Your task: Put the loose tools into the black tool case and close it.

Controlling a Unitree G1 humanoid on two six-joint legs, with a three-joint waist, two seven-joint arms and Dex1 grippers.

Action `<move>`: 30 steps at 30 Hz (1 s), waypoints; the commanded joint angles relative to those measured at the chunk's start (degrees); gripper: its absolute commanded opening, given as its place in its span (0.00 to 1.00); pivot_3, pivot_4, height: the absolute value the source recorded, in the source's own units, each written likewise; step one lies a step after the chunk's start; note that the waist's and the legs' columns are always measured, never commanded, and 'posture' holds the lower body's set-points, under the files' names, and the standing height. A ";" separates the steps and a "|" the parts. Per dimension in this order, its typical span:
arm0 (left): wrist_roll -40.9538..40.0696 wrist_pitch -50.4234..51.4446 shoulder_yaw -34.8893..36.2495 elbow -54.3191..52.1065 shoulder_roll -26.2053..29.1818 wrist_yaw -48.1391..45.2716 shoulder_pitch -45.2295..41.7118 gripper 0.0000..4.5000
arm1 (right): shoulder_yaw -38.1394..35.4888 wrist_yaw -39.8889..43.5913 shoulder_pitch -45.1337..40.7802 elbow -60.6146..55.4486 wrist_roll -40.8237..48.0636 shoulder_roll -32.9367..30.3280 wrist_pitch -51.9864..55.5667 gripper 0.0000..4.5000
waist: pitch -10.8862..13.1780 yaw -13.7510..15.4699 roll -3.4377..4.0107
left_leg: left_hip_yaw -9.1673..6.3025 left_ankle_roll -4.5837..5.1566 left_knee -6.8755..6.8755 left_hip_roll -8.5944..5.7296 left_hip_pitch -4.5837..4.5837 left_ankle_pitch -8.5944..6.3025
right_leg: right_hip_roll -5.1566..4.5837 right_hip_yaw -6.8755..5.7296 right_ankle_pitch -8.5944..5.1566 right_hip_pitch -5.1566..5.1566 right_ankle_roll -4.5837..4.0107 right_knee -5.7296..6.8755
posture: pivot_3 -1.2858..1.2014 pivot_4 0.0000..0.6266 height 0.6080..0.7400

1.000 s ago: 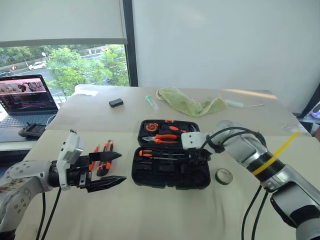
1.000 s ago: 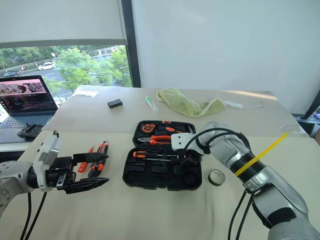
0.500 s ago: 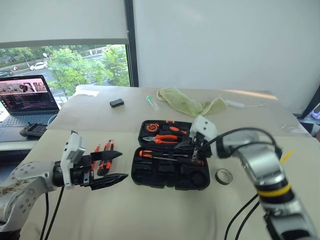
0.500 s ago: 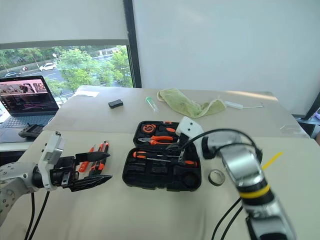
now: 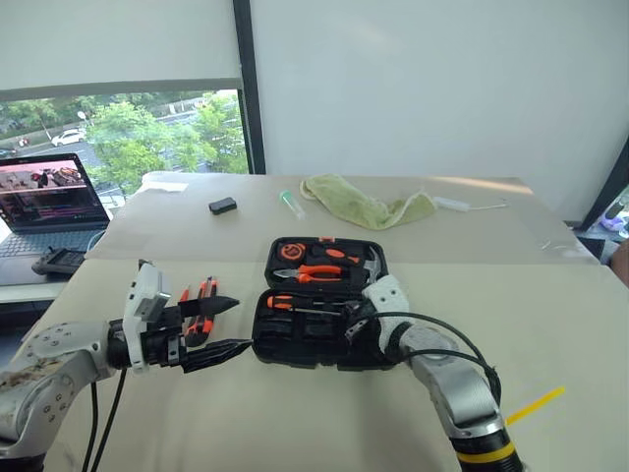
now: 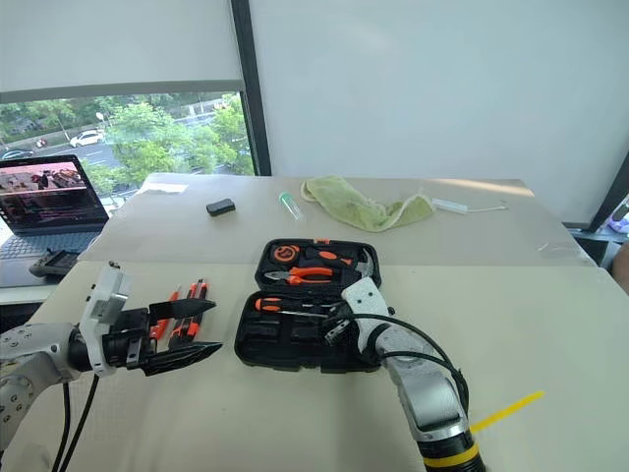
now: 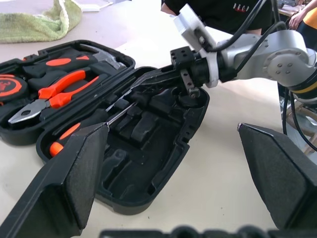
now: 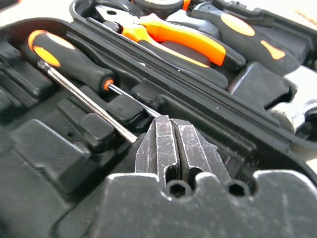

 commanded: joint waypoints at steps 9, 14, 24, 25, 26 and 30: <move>1.66 -2.12 0.99 -1.27 0.63 0.04 1.87 1.00 | 0.90 8.62 2.40 -0.67 4.69 -5.41 -6.38 0.01 | -0.73 0.11 -0.94 | -0.03 -0.26 -0.87 0.20 0.90 0.05 | 0.10 -0.06 -0.33 0.49 -0.40 -0.08 | 0.52 0.24 1.00; 3.96 -4.03 2.04 1.04 1.70 -1.77 3.81 1.00 | -11.66 13.49 8.13 -17.29 17.48 -7.54 -7.66 0.13 | -0.29 0.53 -0.41 | -0.04 -0.22 -0.84 0.19 0.42 0.02 | -0.01 -0.05 -0.36 0.16 -0.32 -0.12 | 0.52 0.24 1.00; 13.14 23.85 -1.62 6.83 0.80 31.52 -8.35 1.00 | -27.45 27.23 14.25 -31.04 44.50 -24.55 0.48 0.89 | 0.05 1.30 -0.75 | -0.16 -0.18 -0.78 0.19 0.56 0.01 | -0.01 -0.12 -0.32 0.35 -0.26 -0.12 | 0.52 0.24 1.00; 14.20 28.84 -3.03 7.64 0.74 34.71 -11.80 1.00 | -28.61 27.42 14.63 -31.34 45.99 -25.66 0.36 0.95 | 0.07 1.37 -0.85 | -0.16 -0.18 -0.78 0.20 0.57 0.01 | 0.04 -0.12 -0.31 0.36 -0.25 -0.11 | 0.52 0.24 1.00; 14.19 33.07 -4.03 8.83 0.44 36.22 -14.95 1.00 | -29.34 27.26 14.83 -31.48 46.75 -26.38 -0.02 1.00 | 0.10 1.49 -0.98 | -0.18 -0.18 -0.78 0.20 0.57 0.01 | 0.05 -0.12 -0.30 0.37 -0.25 -0.11 | 0.52 0.24 1.00; 16.56 42.15 -8.06 15.45 0.27 39.15 -24.56 1.00 | -30.93 26.91 15.58 -31.64 47.61 -28.32 -2.24 1.00 | 0.14 1.58 -1.08 | -0.16 -0.18 -0.80 0.11 0.56 0.01 | 0.02 -0.08 -0.29 0.34 -0.20 -0.11 | 0.52 0.24 1.00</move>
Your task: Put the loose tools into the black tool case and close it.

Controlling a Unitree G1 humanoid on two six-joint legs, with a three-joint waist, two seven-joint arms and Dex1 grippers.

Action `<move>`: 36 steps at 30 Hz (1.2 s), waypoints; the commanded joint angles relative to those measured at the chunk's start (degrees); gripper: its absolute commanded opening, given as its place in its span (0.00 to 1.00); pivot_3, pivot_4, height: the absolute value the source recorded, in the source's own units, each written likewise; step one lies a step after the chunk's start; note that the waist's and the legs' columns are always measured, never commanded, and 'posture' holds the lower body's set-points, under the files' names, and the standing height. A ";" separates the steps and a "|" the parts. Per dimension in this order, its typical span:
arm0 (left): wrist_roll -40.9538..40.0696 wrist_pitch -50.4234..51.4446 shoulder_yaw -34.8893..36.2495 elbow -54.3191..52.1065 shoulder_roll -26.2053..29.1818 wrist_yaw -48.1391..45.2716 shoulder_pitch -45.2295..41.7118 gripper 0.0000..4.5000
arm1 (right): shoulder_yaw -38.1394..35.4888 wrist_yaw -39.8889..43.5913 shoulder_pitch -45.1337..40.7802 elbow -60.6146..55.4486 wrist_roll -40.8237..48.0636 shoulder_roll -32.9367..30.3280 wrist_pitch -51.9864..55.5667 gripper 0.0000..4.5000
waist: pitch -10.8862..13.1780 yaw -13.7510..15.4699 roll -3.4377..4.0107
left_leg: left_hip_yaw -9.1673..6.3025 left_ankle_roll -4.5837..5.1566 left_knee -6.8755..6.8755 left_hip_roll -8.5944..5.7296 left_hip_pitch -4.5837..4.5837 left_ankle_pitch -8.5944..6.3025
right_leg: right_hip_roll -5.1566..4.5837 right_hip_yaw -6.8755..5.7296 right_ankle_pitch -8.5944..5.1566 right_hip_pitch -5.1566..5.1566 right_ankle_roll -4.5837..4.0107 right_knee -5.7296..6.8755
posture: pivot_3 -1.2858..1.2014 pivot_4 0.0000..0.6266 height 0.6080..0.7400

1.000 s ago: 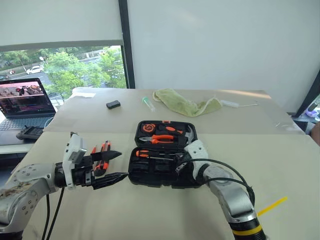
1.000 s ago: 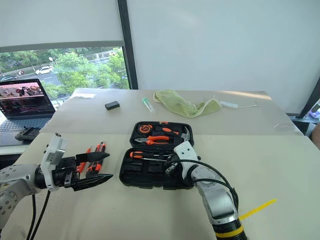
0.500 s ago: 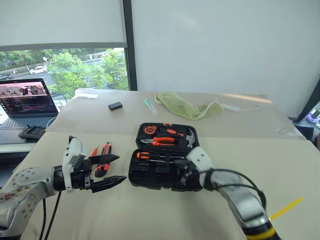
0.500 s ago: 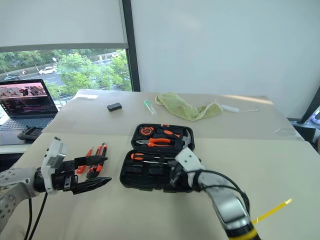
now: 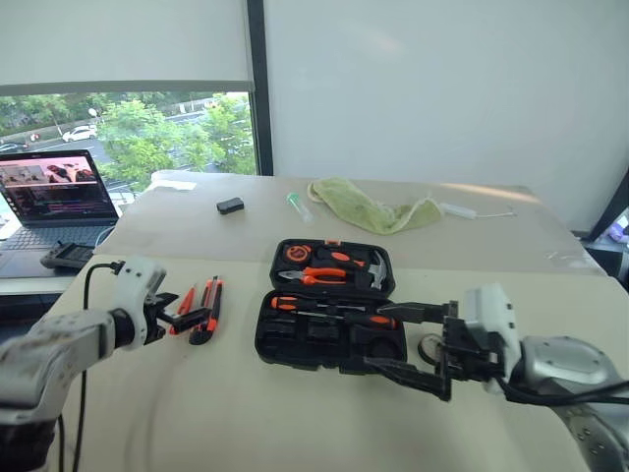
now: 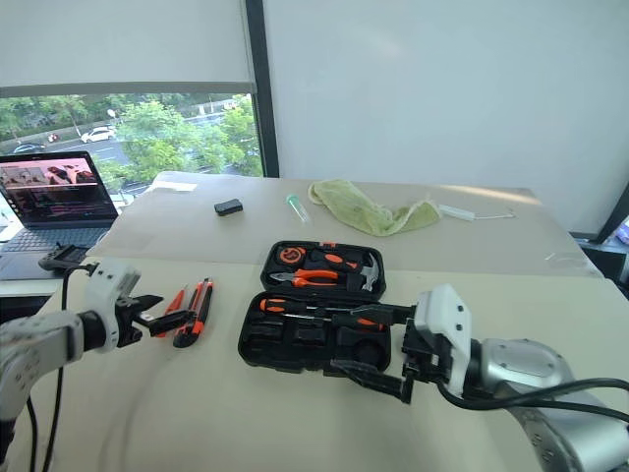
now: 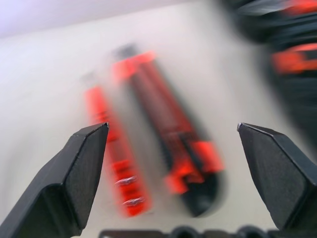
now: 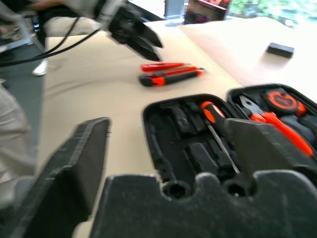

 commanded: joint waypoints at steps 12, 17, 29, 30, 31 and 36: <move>9.42 3.18 -8.32 13.08 1.14 2.78 -9.16 1.00 | -2.04 -3.05 3.61 -3.00 -1.95 -2.56 -6.51 1.00 | 0.06 0.05 -0.10 | 0.00 -0.02 0.02 -0.05 -0.28 0.01 | -0.17 0.01 -0.01 -0.21 0.01 -0.04 | 0.52 0.24 1.00; 10.80 1.59 -10.61 14.52 0.13 1.72 -8.03 1.00 | -2.14 -4.26 4.22 -3.66 -1.79 -3.22 -6.45 1.00 | 0.06 0.15 -0.10 | -0.05 -0.02 0.02 -0.05 -0.32 0.01 | -0.32 -0.01 -0.01 -0.22 0.01 -0.03 | 0.52 0.24 1.00; 11.64 0.66 -6.59 18.10 -5.96 1.16 -6.21 0.25 | -2.29 -5.62 4.44 -3.92 -1.31 -4.99 -6.30 1.00 | -0.08 0.75 0.15 | -0.08 0.12 0.01 -0.19 -0.07 0.09 | -0.92 -0.08 0.04 -0.01 0.08 0.03 | 0.52 0.24 1.00; 11.67 -0.62 -5.99 18.22 -5.74 0.49 -5.94 0.17 | -2.37 -5.72 4.62 -4.02 -1.31 -5.05 -6.30 1.00 | -0.08 0.75 0.15 | -0.08 0.13 0.01 -0.19 -0.08 0.09 | -0.92 -0.08 0.04 -0.01 0.09 0.03 | 0.52 0.24 1.00; 11.53 -1.83 -5.18 18.18 -5.61 -0.25 -5.74 0.11 | -2.44 -5.86 4.83 -4.18 -1.36 -5.05 -6.31 1.00 | -0.08 0.76 0.15 | -0.08 0.13 0.01 -0.19 -0.08 0.09 | -0.91 -0.08 0.04 -0.01 0.09 0.03 | 0.52 0.24 1.00; 2.29 -10.78 6.94 16.88 -8.85 -9.07 -9.75 0.10 | -4.01 -8.81 7.80 -6.14 -2.38 -3.95 -6.54 1.00 | -0.04 1.06 0.09 | -0.13 0.15 0.03 -0.18 -0.27 0.13 | -1.01 -0.11 0.04 -0.10 0.08 0.02 | 0.52 0.24 1.00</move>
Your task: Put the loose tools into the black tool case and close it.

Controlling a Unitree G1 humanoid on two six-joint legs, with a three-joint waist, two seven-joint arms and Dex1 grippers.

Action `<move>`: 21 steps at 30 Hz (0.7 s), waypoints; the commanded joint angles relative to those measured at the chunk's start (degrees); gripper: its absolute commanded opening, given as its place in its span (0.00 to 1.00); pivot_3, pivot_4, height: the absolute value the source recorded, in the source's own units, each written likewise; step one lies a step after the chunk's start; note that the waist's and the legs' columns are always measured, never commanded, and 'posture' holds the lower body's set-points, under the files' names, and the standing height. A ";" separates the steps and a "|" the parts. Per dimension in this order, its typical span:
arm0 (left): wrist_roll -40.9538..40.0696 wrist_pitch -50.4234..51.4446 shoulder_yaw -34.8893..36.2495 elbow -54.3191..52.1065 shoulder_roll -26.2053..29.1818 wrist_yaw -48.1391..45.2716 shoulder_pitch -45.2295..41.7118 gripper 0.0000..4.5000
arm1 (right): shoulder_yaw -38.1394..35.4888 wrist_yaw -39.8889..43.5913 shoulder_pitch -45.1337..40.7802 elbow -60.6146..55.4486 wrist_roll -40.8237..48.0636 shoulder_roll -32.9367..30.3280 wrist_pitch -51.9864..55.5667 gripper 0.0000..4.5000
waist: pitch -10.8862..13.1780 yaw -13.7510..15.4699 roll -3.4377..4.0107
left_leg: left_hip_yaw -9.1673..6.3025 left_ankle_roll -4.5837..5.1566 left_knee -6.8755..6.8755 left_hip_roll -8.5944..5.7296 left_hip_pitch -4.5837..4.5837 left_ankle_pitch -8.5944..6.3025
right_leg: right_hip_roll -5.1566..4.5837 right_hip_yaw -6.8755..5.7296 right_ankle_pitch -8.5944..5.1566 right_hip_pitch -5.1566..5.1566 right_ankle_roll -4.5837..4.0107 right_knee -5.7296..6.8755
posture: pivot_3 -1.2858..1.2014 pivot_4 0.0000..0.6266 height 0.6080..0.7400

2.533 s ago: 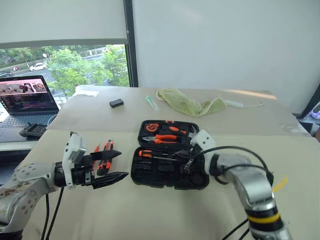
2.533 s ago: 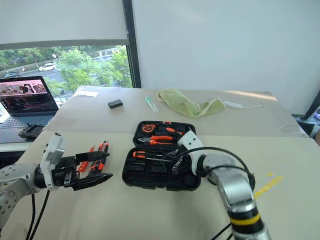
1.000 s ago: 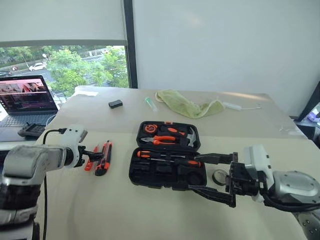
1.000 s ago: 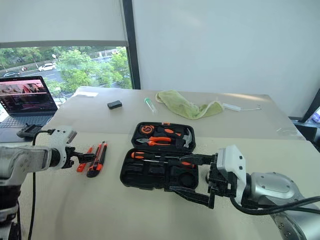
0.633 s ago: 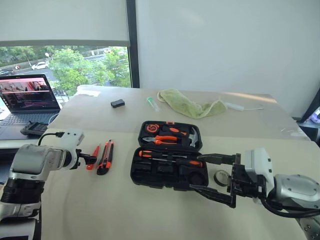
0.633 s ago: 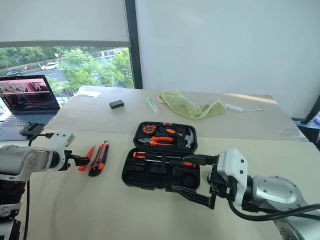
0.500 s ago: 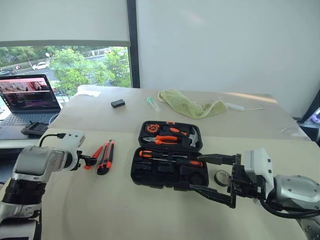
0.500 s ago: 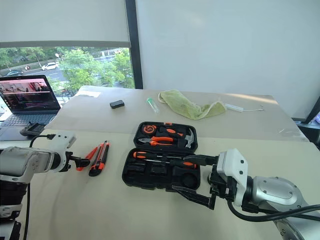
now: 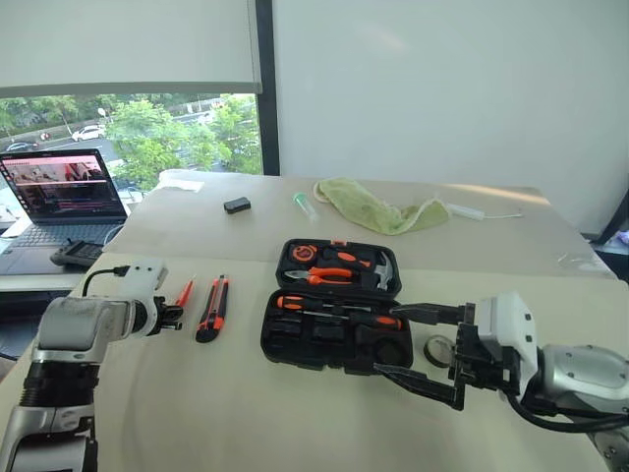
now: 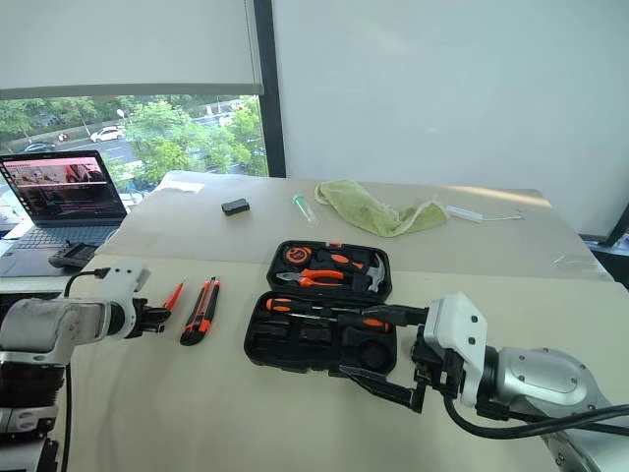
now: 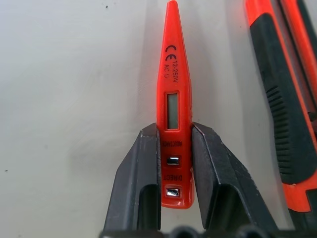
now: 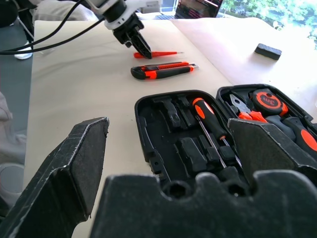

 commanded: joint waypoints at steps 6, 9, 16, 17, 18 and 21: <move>-10.21 -13.57 -14.00 -15.66 5.65 -33.49 -8.15 0.10 | -8.91 -1.81 10.50 -5.47 1.51 4.25 -5.14 1.00 | 0.11 0.57 -0.41 | -0.17 -0.40 0.17 -0.11 -0.65 0.27 | 0.17 -0.20 0.04 -0.34 0.02 -0.13 | 0.52 0.24 1.00; -2.25 -24.07 -26.16 -15.06 5.75 -40.58 -11.50 0.10 | -11.81 -2.02 13.75 -6.26 3.69 4.34 -4.48 1.00 | 0.05 0.56 -0.05 | 0.02 -0.23 0.10 -0.18 -0.47 0.17 | 0.25 -0.22 0.04 -0.06 0.07 -0.43 | 0.52 0.24 1.00; 13.56 -39.80 -42.06 -1.30 -0.58 -45.52 -21.05 0.10 | -19.28 -1.61 22.32 -8.97 5.55 4.39 -5.23 1.00 | 0.10 0.33 -0.03 | 0.17 0.42 0.31 -0.04 -0.50 -0.15 | 0.88 0.08 0.32 0.05 0.30 -0.79 | 0.52 0.24 1.00; 15.06 -42.03 -42.81 0.74 -1.31 -45.81 -21.90 0.10 | -20.44 -1.37 23.73 -9.45 6.01 4.55 -5.40 1.00 | 0.09 0.45 -0.02 | 0.17 0.42 0.38 -0.01 -0.54 -0.15 | 0.96 0.12 0.33 0.03 0.31 -0.80 | 0.52 0.24 1.00; 16.35 -43.82 -43.40 2.64 -1.96 -46.12 -22.67 0.10 | -21.41 -1.17 24.94 -9.86 6.31 4.68 -5.59 1.00 | 0.09 0.43 -0.03 | 0.16 0.43 0.39 -0.03 -0.55 -0.16 | 0.93 0.08 0.32 0.03 0.32 -0.77 | 0.52 0.24 1.00; 19.53 -50.30 -44.51 7.32 -2.98 -48.89 -24.14 0.10 | -23.51 -1.23 27.70 -10.86 6.90 5.10 -6.16 1.00 | 0.09 0.21 -0.02 | 0.18 0.47 0.42 -0.02 -0.56 -0.18 | 0.95 0.12 0.33 0.03 0.37 -0.79 | 0.52 0.24 1.00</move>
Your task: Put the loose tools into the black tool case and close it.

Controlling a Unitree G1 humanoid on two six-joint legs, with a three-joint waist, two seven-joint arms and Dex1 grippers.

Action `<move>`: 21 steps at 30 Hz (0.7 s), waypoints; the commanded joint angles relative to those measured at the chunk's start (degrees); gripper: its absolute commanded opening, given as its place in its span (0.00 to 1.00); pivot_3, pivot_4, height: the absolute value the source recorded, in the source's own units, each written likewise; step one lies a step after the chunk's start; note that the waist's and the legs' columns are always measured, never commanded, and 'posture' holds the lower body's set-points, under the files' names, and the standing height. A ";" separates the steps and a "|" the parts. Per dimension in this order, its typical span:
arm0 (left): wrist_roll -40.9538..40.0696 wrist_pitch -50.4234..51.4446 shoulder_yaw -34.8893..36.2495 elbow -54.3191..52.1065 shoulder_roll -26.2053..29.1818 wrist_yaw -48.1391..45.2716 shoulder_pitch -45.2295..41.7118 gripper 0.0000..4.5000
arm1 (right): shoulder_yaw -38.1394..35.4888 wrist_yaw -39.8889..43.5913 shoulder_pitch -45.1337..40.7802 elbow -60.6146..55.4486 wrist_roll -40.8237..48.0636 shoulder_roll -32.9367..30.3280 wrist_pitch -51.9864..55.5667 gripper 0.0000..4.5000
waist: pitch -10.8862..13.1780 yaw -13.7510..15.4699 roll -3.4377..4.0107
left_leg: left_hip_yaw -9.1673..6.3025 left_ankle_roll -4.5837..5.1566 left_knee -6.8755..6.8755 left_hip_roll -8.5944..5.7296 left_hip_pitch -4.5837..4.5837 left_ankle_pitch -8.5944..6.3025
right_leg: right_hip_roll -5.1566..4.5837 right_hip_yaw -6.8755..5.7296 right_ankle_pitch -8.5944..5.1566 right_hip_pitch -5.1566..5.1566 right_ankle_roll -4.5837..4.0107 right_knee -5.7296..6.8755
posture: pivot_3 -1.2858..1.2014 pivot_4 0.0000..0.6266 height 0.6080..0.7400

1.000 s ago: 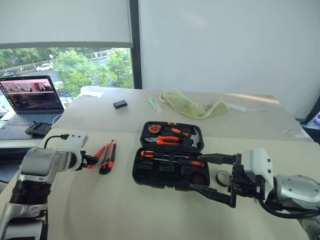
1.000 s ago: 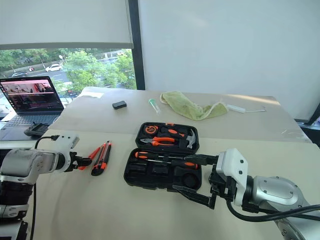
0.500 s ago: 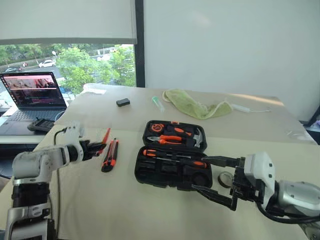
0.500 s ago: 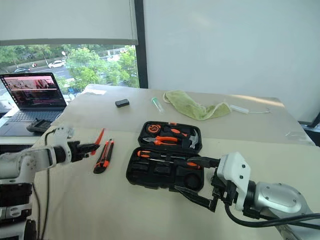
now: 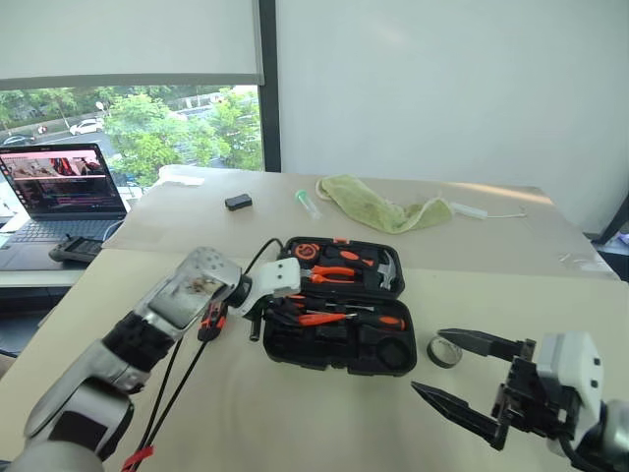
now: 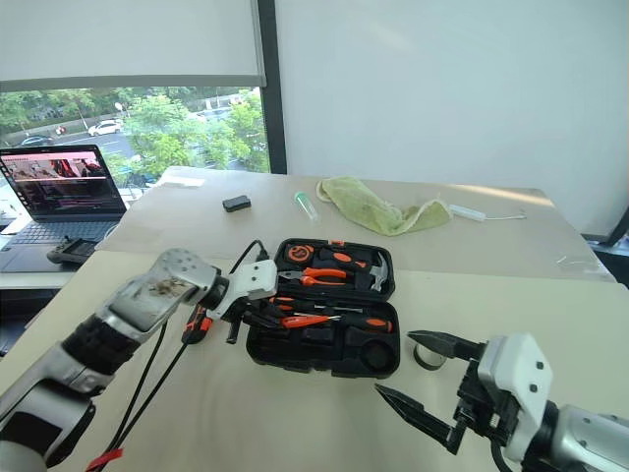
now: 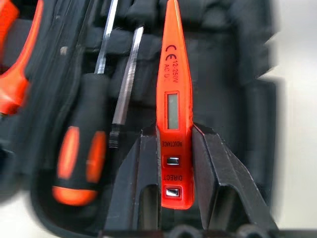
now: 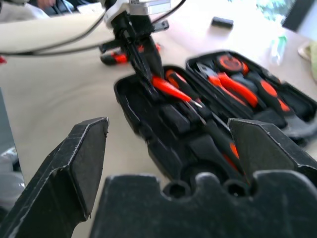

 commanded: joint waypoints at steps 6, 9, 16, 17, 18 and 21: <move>7.81 -13.11 -0.93 9.29 -2.16 -5.44 -3.75 0.10 | -4.10 -0.46 4.02 -3.26 2.17 0.55 -3.55 1.00 | 0.00 -0.25 0.00 | 0.00 0.10 0.15 0.00 -0.05 -0.06 | -0.06 -0.01 0.03 0.02 0.09 0.01 | 0.52 0.24 1.00; 9.72 -13.94 -0.73 12.23 -3.29 -5.77 -4.73 0.10 | -3.98 -0.81 5.37 -3.26 2.29 0.33 -4.97 1.00 | 0.00 -0.24 0.00 | 0.00 0.12 0.17 0.00 -0.05 -0.07 | -0.07 -0.01 0.05 0.04 0.12 0.00 | 0.52 0.24 1.00; 12.06 -13.41 -0.36 12.76 -3.62 -7.30 -4.17 0.10 | -3.41 -1.69 7.77 -3.26 2.11 -0.01 -7.56 1.00 | 0.00 -0.47 0.00 | 0.00 0.13 0.27 0.03 -0.01 -0.07 | -0.06 0.00 0.06 0.06 0.13 0.11 | 0.52 0.24 1.00; 12.30 -12.87 -0.30 12.75 -3.62 -7.34 -4.13 0.10 | -3.32 -1.75 8.03 -3.26 2.03 -0.03 -7.84 1.00 | 0.00 -0.48 0.01 | -0.01 0.13 0.29 0.03 -0.02 -0.07 | -0.06 0.00 0.06 0.06 0.13 0.13 | 0.52 0.24 1.00; 12.65 -12.32 -0.34 12.68 -3.57 -7.29 -4.14 0.10 | -3.29 -1.75 8.34 -3.26 1.91 0.00 -8.09 1.00 | 0.00 -0.55 0.01 | -0.01 0.13 0.31 0.04 -0.01 -0.07 | -0.06 -0.01 0.06 0.06 0.13 0.14 | 0.52 0.24 1.00; 13.03 -7.81 0.20 11.82 -3.94 -6.71 -4.59 0.10 | -3.45 -1.60 9.22 -3.26 1.71 0.08 -8.66 1.00 | -0.01 -0.69 0.01 | -0.01 0.14 0.42 0.05 -0.02 -0.08 | -0.06 0.00 0.06 0.07 0.14 0.22 | 0.52 0.24 1.00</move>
